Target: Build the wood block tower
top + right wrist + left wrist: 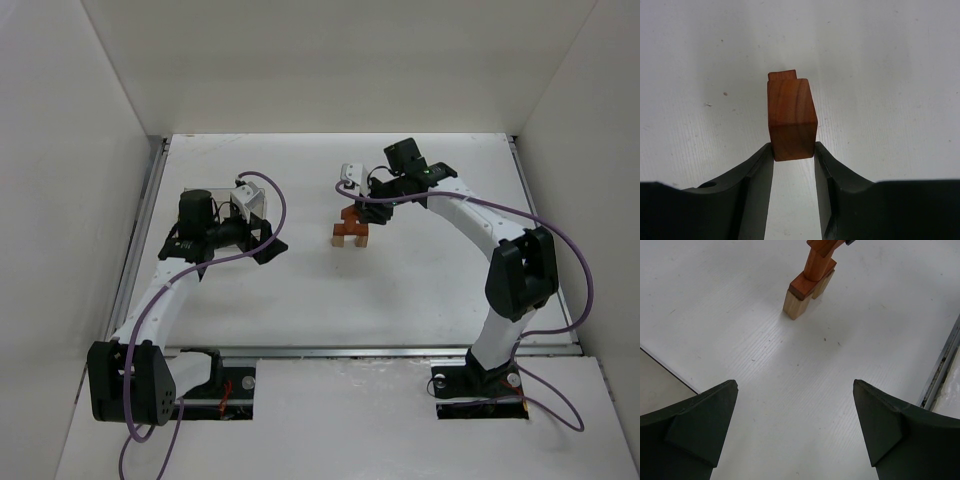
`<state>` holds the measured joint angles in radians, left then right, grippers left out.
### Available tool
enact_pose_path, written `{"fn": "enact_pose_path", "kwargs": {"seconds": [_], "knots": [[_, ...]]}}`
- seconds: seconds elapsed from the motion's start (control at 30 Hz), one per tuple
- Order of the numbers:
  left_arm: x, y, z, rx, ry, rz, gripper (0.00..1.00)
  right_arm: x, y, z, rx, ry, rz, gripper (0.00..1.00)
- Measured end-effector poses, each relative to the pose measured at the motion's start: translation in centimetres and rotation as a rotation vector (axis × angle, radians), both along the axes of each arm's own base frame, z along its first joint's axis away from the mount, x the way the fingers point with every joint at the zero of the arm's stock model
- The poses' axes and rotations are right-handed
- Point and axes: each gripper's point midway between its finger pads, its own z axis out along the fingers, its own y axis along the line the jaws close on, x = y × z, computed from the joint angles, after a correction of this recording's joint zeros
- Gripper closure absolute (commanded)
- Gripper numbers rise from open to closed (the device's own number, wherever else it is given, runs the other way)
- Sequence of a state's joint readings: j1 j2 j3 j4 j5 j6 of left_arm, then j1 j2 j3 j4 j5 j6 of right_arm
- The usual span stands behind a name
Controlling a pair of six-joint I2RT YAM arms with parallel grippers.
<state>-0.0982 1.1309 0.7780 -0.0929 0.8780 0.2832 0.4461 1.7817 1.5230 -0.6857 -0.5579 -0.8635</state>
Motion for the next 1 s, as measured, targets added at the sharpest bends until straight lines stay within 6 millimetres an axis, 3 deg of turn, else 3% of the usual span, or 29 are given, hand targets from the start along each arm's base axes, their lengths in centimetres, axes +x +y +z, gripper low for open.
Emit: {"fn": "enact_pose_path", "kwargs": {"seconds": [1.0], "knots": [[0.2, 0.18, -0.1, 0.012, -0.007, 0.009, 0.0, 0.03, 0.43, 0.31, 0.023, -0.005, 0.014, 0.59]]}}
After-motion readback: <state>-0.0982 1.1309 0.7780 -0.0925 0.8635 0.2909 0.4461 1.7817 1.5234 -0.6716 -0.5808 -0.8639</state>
